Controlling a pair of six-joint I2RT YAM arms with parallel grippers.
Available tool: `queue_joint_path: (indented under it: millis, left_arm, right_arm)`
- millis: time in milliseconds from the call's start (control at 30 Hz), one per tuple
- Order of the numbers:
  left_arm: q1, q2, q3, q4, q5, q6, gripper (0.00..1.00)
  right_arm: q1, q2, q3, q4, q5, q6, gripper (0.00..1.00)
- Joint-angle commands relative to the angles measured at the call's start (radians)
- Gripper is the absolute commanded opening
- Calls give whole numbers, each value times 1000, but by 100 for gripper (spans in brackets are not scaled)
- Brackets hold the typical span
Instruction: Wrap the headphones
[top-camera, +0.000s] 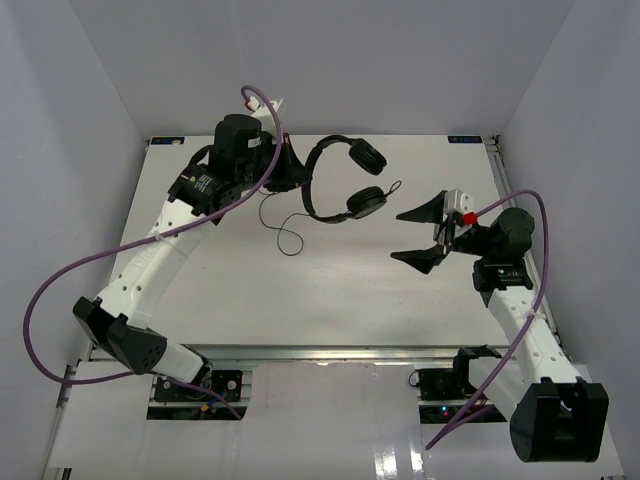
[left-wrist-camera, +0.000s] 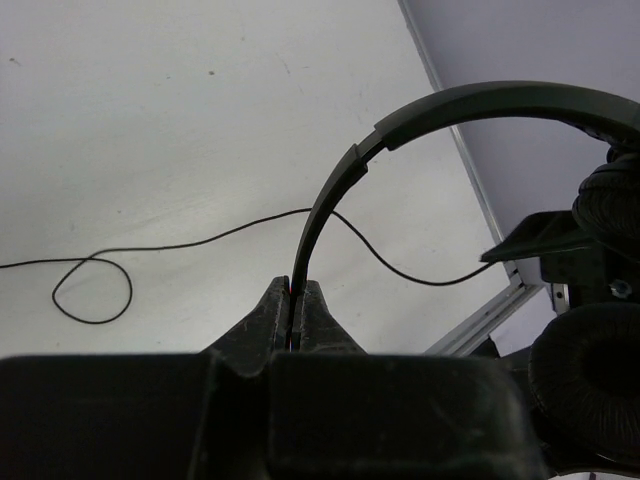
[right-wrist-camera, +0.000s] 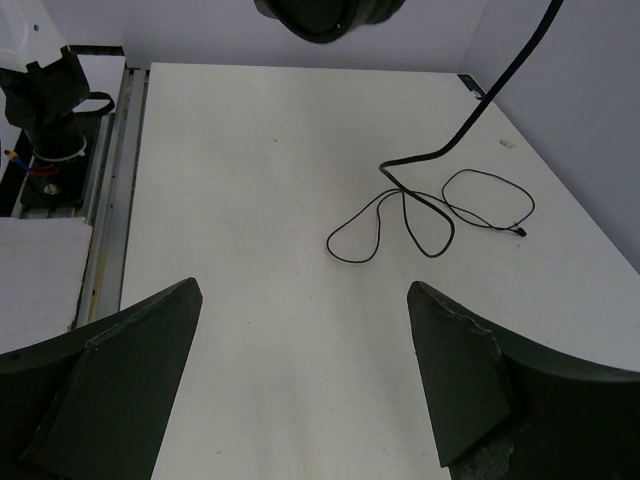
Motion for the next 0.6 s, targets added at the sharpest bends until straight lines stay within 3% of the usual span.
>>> queue_joint_path:
  millis: [0,267,433,567]
  left_arm:
    - [-37,-4,139,15,51,-70,0]
    - [-56,19,291,-33,75,-105,0]
    - [-57,20,354,-50,87,-121,0]
    - [-57,12,383,-71,56,-110,0]
  right_arm:
    - [36,75,48,154,66,56,90]
    - [134,222,88,328,182,143,90]
    - [147,302,110,543,191,381,90]
    - [182,342,77,830,112,615,93]
